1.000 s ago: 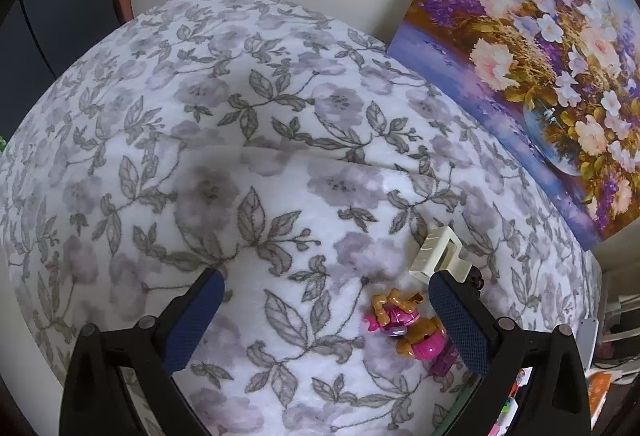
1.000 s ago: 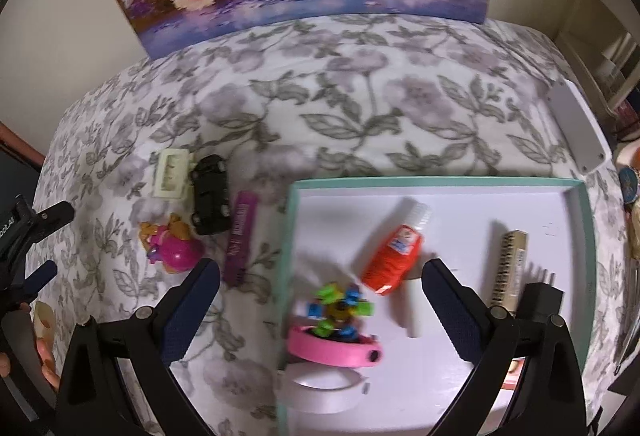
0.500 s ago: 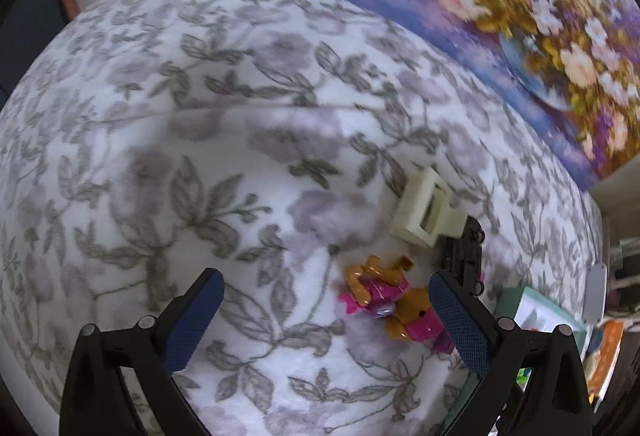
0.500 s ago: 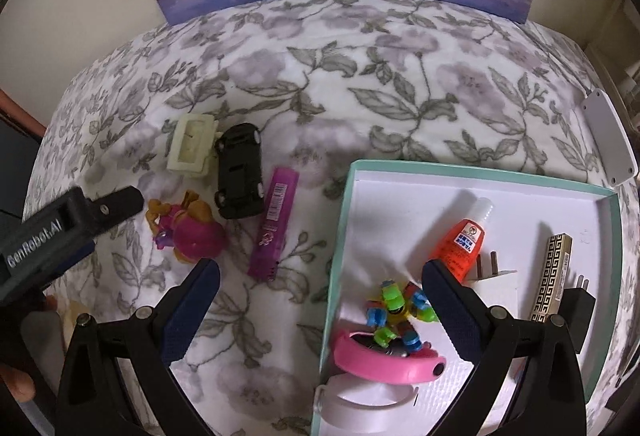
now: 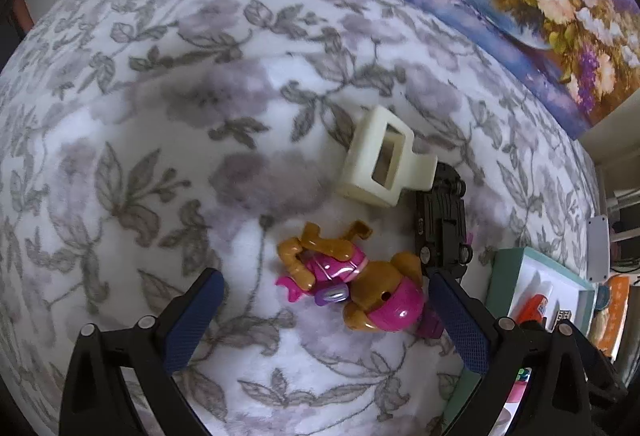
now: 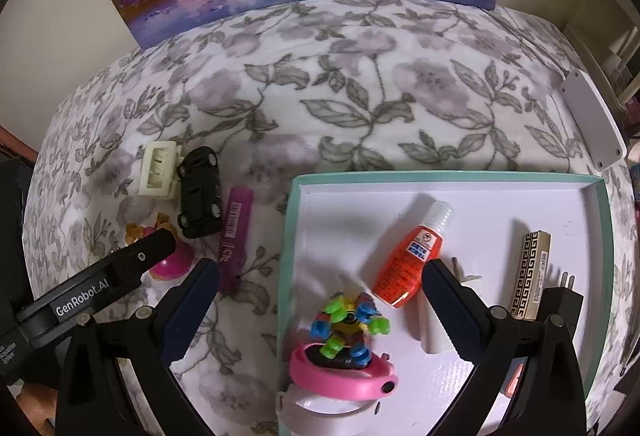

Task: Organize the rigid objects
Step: 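Grasp the pink toy figure with the left tool while the right tool approaches the car, then grasp the black toy car with the right tool while the left tool holds the figure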

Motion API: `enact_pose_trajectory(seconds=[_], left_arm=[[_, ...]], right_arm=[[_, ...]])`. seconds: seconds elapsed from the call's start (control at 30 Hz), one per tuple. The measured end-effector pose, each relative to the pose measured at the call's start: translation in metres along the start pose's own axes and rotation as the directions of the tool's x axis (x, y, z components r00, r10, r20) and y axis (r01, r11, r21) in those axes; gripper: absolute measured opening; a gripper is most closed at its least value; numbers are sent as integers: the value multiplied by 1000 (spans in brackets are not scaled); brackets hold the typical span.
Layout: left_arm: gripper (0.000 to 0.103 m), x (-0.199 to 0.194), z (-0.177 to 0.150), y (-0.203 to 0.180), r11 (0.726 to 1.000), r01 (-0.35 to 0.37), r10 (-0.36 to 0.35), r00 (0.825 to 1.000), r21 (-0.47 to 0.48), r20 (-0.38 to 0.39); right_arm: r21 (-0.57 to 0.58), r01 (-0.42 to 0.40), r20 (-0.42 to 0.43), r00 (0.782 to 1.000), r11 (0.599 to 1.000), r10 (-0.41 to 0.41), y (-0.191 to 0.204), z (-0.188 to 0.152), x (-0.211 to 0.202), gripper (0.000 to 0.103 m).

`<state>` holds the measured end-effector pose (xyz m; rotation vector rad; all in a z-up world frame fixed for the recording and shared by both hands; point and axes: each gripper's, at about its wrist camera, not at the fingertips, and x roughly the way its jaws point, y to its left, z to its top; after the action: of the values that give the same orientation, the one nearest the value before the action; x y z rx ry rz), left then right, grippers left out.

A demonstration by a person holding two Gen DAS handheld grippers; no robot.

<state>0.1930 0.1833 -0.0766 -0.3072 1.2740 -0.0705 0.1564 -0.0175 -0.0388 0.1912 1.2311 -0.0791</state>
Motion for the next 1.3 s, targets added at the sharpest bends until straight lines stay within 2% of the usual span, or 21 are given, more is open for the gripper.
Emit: enact_pose_trajectory(seconds=[0.3,0.5,0.67,0.83,0.9,0.93,1.1,1.3], left_arm=[[103,16,-2,-13,998,-20,21,1000,65,-13],[103,26,-3,-27,989,-80,79,997,122,17],[102,27,-4,-32,985,-87,82,996,149,42],[90,21,-3,-36,979,-97,87,994,177,62],[82,19,-3,-39,977,-87,76,995,195,61],[82,18,-3,-39,977,-82,72,996,198,57],[82,12,-3,-37,978,-87,79,996,191,46],[82,-17,11,-15,988,-96,85,992,124,92]], right_arm=[[16,3,-7,1000,1000,-3,-6,0,1,101],[17,4,-9,1000,1000,-4,-6,-1,1,101],[20,7,-8,1000,1000,-7,-6,-2,0,101],[24,9,-8,1000,1000,-8,-7,-2,0,101],[27,10,-10,1000,1000,-9,-7,-2,0,101],[28,11,-11,1000,1000,-10,-7,-2,1,101],[26,10,-5,1000,1000,-9,-6,-2,-1,101],[0,-29,34,999,1000,29,7,-2,-7,101]])
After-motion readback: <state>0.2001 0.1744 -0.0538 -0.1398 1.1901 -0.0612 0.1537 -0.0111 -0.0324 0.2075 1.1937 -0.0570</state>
